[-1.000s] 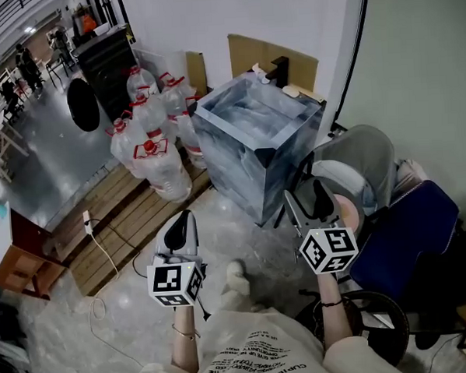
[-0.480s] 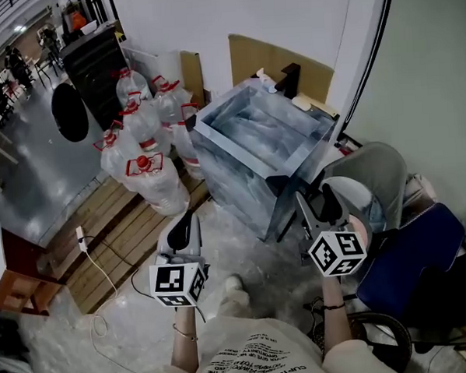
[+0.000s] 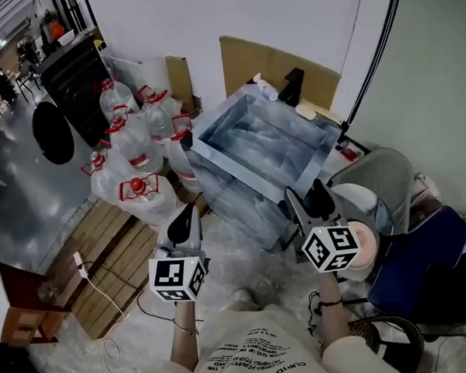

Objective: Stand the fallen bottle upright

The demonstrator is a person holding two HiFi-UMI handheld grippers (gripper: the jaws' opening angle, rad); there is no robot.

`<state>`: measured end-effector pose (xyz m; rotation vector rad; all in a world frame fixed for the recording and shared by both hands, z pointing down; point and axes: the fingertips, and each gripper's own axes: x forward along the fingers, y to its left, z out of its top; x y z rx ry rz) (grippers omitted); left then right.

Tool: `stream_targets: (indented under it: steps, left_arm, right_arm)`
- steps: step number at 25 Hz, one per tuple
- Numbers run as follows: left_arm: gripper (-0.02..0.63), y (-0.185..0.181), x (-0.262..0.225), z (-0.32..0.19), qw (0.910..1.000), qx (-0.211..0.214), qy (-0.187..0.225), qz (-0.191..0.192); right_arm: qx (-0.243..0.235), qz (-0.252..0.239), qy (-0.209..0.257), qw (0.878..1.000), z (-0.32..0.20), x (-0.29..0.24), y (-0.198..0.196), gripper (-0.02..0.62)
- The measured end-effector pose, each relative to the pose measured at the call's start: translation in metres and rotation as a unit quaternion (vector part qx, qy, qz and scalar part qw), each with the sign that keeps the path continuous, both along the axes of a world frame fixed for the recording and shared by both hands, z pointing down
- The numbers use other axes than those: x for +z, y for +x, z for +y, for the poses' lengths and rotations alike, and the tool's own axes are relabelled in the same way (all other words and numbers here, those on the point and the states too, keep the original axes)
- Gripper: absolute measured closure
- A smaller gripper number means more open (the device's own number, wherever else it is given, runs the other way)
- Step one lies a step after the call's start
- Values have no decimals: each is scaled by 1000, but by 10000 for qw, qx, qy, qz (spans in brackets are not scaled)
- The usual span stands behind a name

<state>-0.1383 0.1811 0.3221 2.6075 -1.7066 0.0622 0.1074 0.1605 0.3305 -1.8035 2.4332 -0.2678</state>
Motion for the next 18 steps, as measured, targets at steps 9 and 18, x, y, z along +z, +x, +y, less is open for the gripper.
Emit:
stream_targets:
  steps: [9, 18]
  left_arm:
    - [578, -4, 4, -45, 9997, 225, -28, 57]
    - [578, 3, 17, -103, 9992, 392, -113, 49]
  right_arm:
    - [-111, 190, -141, 9997, -41, 4, -18, 268]
    - [41, 158, -233, 9996, -91, 18, -11, 268]
